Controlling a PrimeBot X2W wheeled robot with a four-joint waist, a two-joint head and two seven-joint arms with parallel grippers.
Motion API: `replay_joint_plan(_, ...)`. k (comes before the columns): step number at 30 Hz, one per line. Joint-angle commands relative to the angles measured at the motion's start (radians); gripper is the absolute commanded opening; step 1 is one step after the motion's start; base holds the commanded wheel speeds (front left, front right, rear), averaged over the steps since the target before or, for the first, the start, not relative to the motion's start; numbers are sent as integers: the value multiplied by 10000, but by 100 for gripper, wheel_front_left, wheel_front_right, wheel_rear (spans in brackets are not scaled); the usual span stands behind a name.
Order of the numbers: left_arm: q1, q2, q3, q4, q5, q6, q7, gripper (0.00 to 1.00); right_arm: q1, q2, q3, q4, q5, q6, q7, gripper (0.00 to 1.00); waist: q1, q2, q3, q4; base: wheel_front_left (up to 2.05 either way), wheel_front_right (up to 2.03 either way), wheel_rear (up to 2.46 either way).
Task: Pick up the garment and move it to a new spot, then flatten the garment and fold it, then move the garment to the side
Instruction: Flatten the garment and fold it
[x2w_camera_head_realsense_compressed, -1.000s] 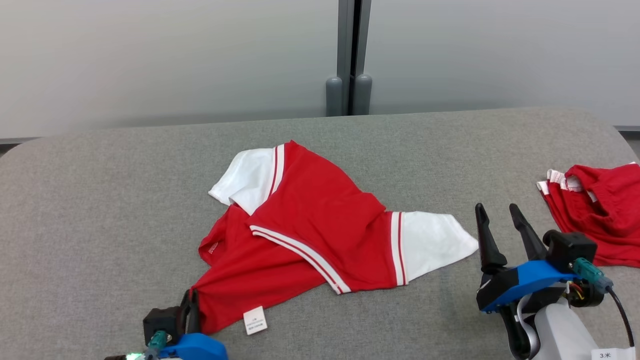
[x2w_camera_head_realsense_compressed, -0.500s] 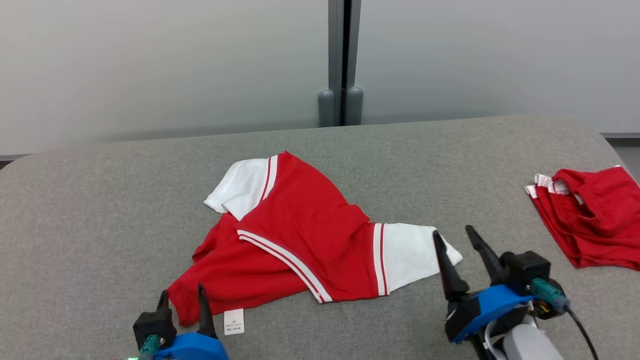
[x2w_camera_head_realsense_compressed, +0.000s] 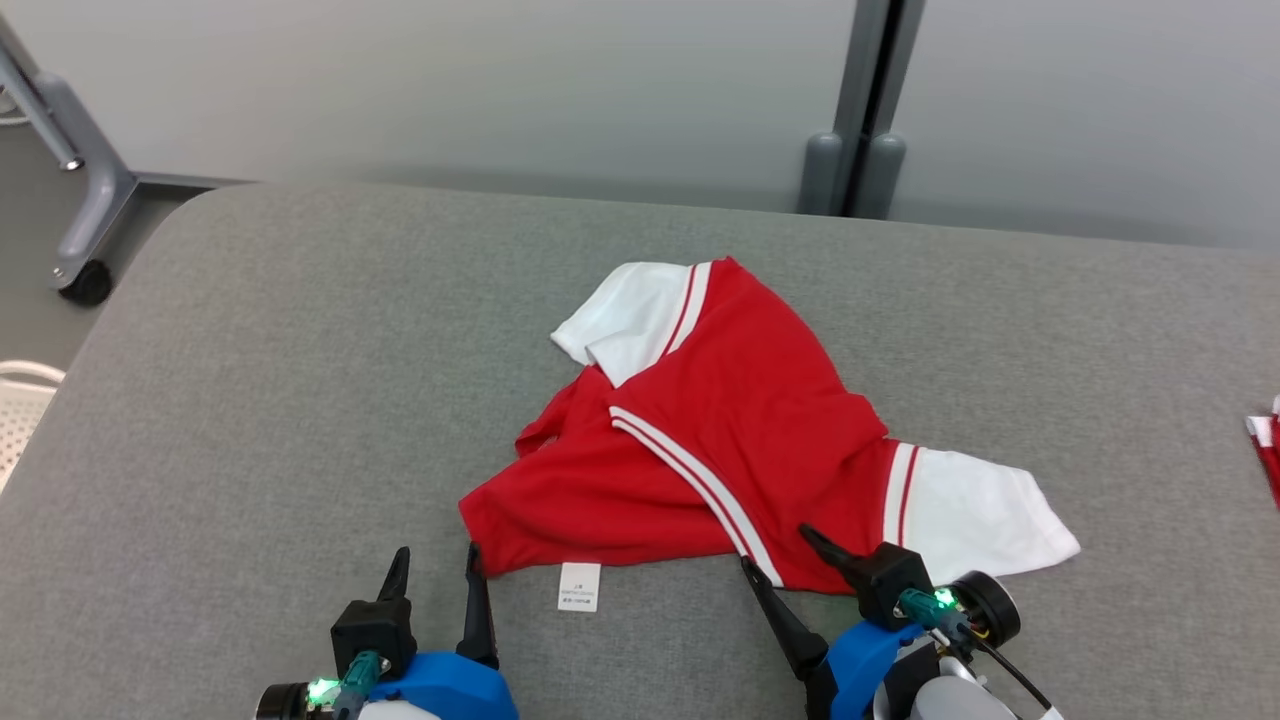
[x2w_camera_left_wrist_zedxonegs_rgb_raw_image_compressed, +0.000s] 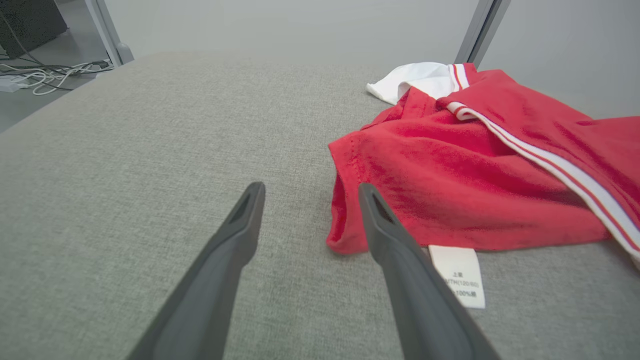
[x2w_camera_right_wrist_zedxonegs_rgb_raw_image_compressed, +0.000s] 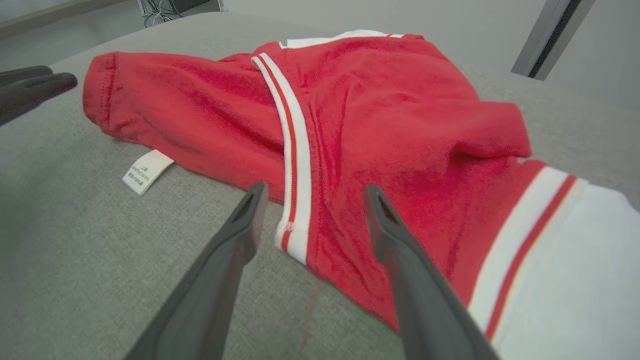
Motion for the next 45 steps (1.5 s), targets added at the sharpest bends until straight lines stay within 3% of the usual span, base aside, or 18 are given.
replay_joint_plan(1, -183, -21, -82, -96, -72, 72, -4, 100, -168, -48, 12, 218, -141, 1, -31, 100, 0, 0, 406, 454, 0, 0, 0)
replay_joint_plan(9, -123, -28, -410, -400, -393, 322, -4, 100, -520, -45, 139, 1749, -657, 1, 32, 98, 0, 0, 706, 725, 0, 0, 0)
replay_joint_plan(11, -230, -28, -448, -473, -438, 348, -3, 100, -584, -44, 155, 1852, -703, 1, 58, 42, 0, 0, 758, 697, 0, 0, 0)
replay_joint_plan(12, -260, -27, -466, -518, -461, 372, -3, 100, -629, -43, 156, 1781, -712, 3, 60, 0, 0, 0, 785, 665, 0, 0, 0)
replay_joint_plan(18, -282, -23, -618, -676, -556, 435, -3, 100, -641, -30, 85, 593, -117, 1, -19, 0, 0, 0, 802, 314, 0, 0, 0)
replay_joint_plan(24, -102, -22, -647, -681, -635, 377, -3, 100, -579, -43, -166, -844, 1318, 1, -18, 0, 0, 0, 646, -145, 0, 0, 0)
replay_joint_plan(31, -95, -21, -725, -655, -754, 374, -3, 100, -1223, -348, -1402, -2159, 2827, 1, -18, 0, 0, 0, 588, -477, 0, 0, 0)
replay_joint_plan(37, -326, -20, -902, -509, -777, 344, -5, 100, -2380, -1086, -2959, -1308, 2415, 1, -17, 0, 0, 0, 769, -386, 0, 0, 0)
replay_joint_plan(43, -457, -21, -1143, -353, -791, 353, -3, 100, -3368, -1937, -4560, 591, 688, 1, -20, 0, 0, 0, 996, -30, 0, 0, 0)
replay_joint_plan(44, -477, -18, -1162, -336, -783, 358, -5, 100, -3488, -2040, -4792, 892, 351, 1, -20, 30, 0, 0, 1016, 12, 0, 0, 0)
replay_joint_plan(45, -480, -21, -1163, -317, -770, 367, -3, 100, -3588, -2071, -4953, 1211, 64, 1, -18, 85, 0, 0, 1016, 37, 0, 0, 0)
